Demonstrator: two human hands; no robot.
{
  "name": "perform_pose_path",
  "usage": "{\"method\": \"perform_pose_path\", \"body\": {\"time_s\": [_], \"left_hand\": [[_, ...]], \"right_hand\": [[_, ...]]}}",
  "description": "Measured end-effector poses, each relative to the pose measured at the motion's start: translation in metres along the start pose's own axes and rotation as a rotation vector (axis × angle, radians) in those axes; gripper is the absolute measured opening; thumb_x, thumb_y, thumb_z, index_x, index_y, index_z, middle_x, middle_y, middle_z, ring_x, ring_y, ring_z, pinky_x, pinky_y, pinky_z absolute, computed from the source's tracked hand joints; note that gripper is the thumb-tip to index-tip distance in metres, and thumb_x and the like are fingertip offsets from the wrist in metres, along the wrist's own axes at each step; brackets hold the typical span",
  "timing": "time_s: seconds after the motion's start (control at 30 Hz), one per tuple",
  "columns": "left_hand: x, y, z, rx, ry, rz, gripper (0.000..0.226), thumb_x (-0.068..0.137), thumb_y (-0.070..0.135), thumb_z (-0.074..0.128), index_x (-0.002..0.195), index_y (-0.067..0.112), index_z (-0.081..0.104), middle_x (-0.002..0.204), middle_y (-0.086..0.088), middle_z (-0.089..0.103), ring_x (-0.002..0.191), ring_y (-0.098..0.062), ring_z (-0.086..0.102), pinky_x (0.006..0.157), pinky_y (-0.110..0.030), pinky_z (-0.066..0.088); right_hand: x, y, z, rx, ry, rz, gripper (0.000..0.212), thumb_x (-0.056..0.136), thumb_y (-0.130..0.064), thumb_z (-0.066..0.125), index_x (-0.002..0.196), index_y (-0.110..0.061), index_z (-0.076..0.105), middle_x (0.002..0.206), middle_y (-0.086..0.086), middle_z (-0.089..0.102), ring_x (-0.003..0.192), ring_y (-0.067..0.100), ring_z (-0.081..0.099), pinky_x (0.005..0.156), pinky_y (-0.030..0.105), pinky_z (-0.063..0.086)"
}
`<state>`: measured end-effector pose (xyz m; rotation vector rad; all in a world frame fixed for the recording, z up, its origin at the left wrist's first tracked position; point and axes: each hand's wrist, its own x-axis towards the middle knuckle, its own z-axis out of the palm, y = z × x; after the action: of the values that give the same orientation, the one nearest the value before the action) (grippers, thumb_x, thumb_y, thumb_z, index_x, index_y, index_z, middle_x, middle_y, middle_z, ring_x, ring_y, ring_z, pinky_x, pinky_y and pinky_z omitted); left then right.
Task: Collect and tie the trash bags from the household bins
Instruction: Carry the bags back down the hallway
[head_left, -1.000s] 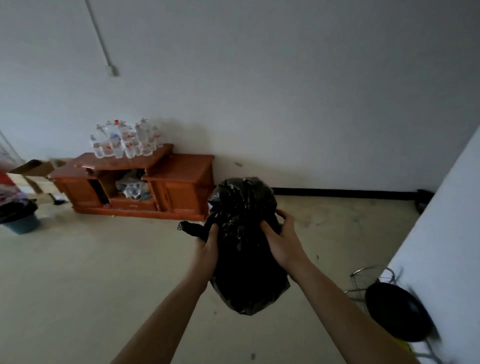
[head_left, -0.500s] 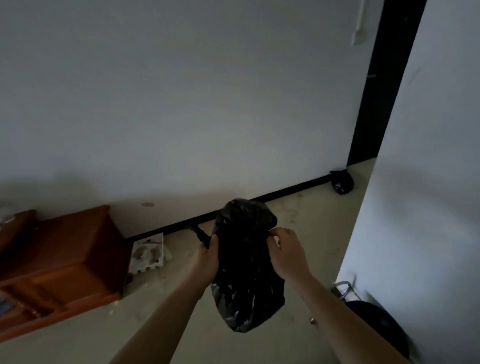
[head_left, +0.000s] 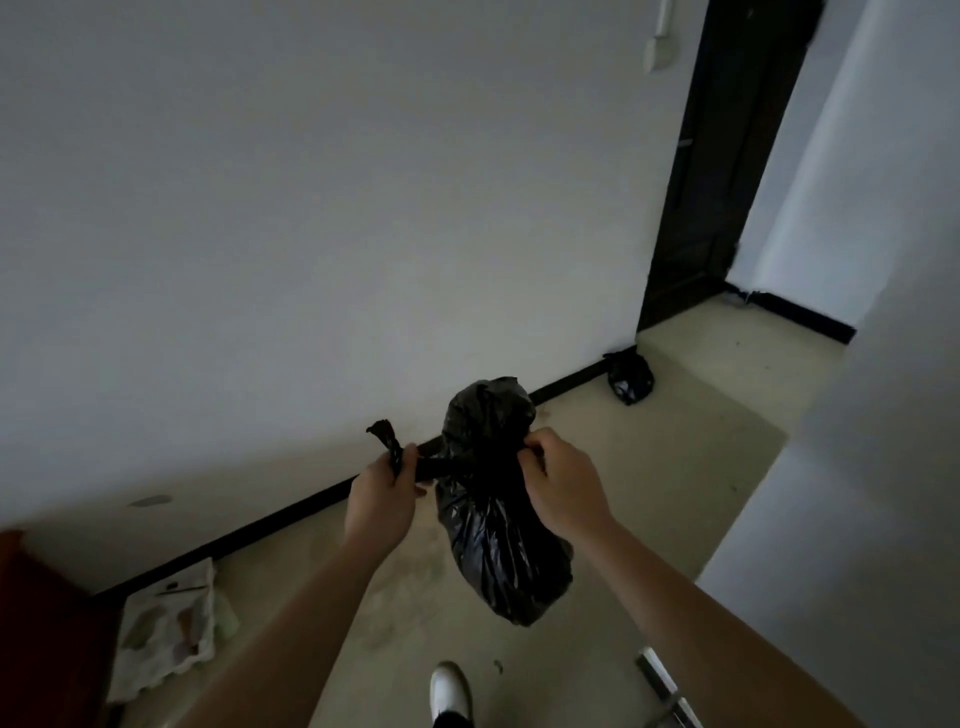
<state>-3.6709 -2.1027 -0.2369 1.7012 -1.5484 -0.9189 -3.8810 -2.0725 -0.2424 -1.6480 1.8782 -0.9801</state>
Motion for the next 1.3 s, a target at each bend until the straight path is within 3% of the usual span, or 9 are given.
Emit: {"method": "perform_pose_path", "body": {"time_s": [0.1,0.27,0.43,0.5,0.67,0.83,1.07,1.23,1.3], "left_hand": [[0.088,0.006,0.038,-0.035,-0.078,0.013,0.037,0.105,0.04,0.043,0.085,0.02,0.067,0.069,0.001,0.073,0.064,-0.011,0.069,0.064,-0.038,0.056],[0.246,0.044,0.097,-0.097,-0.212,0.04,0.047,0.104,0.037,0.048,0.073,0.007,0.069,0.062,-0.001,0.072,0.054,-0.007,0.066,0.063,-0.03,0.05],[0.363,0.123,0.164,-0.128,-0.328,0.101,0.047,0.104,0.035,0.047,0.077,0.003,0.069,0.057,0.003,0.069,0.051,-0.005,0.065,0.052,-0.017,0.046],[0.397,0.149,0.193,-0.146,-0.361,0.127,0.048,0.104,0.034,0.048,0.079,0.0,0.07,0.057,0.003,0.069,0.052,-0.007,0.066,0.052,-0.018,0.046],[0.504,0.209,0.292,-0.163,-0.406,0.159,0.04,0.104,0.032,0.051,0.075,0.011,0.068,0.062,0.001,0.071,0.059,-0.014,0.068,0.054,-0.023,0.045],[0.596,0.258,0.381,-0.173,-0.406,0.103,0.034,0.102,0.03,0.054,0.087,0.005,0.071,0.078,-0.01,0.075,0.065,-0.018,0.069,0.051,-0.023,0.049],[0.708,0.335,0.456,-0.186,-0.377,0.053,0.02,0.099,0.026,0.059,0.093,0.012,0.072,0.084,-0.002,0.077,0.068,-0.014,0.07,0.049,-0.022,0.05],[0.783,0.355,0.51,-0.189,-0.368,0.021,0.015,0.099,0.027,0.061,0.095,0.015,0.07,0.086,0.001,0.077,0.063,-0.005,0.069,0.049,-0.021,0.051],[0.811,0.357,0.536,-0.202,-0.389,0.004,0.016,0.098,0.026,0.062,0.097,0.014,0.07,0.087,0.001,0.076,0.062,-0.004,0.069,0.049,-0.021,0.051]], "right_hand": [[0.08,0.032,0.007,-0.014,-0.017,0.083,0.015,0.1,-0.029,0.047,0.101,-0.021,0.06,0.085,-0.003,0.066,0.075,0.013,0.062,0.066,0.033,0.051],[0.215,0.069,-0.01,-0.005,0.017,0.215,0.015,0.1,-0.028,0.049,0.096,-0.018,0.059,0.086,0.002,0.066,0.077,0.019,0.062,0.072,0.04,0.051],[0.324,0.104,-0.058,0.054,0.172,0.338,0.012,0.1,-0.024,0.053,0.101,-0.016,0.063,0.088,-0.007,0.061,0.081,0.012,0.057,0.07,0.028,0.041],[0.358,0.123,-0.076,0.072,0.225,0.354,0.016,0.1,-0.023,0.055,0.107,-0.013,0.064,0.094,-0.007,0.06,0.086,0.012,0.056,0.073,0.024,0.039],[0.471,0.2,-0.112,0.14,0.294,0.4,0.014,0.099,-0.022,0.056,0.104,-0.011,0.064,0.095,0.009,0.068,0.086,0.026,0.065,0.08,0.039,0.053],[0.587,0.277,-0.155,0.169,0.246,0.41,0.007,0.098,-0.024,0.058,0.098,-0.018,0.062,0.087,0.001,0.066,0.079,0.014,0.062,0.073,0.032,0.049],[0.734,0.332,-0.217,0.162,0.153,0.463,0.017,0.099,-0.025,0.054,0.097,-0.01,0.061,0.09,0.009,0.066,0.084,0.024,0.063,0.076,0.035,0.048],[0.817,0.375,-0.225,0.124,0.132,0.464,0.013,0.1,-0.022,0.053,0.098,-0.01,0.059,0.092,0.01,0.064,0.08,0.02,0.056,0.066,0.026,0.04],[0.844,0.396,-0.225,0.127,0.142,0.488,0.017,0.101,-0.02,0.052,0.104,-0.006,0.06,0.098,0.012,0.064,0.083,0.022,0.056,0.071,0.03,0.04]]}}
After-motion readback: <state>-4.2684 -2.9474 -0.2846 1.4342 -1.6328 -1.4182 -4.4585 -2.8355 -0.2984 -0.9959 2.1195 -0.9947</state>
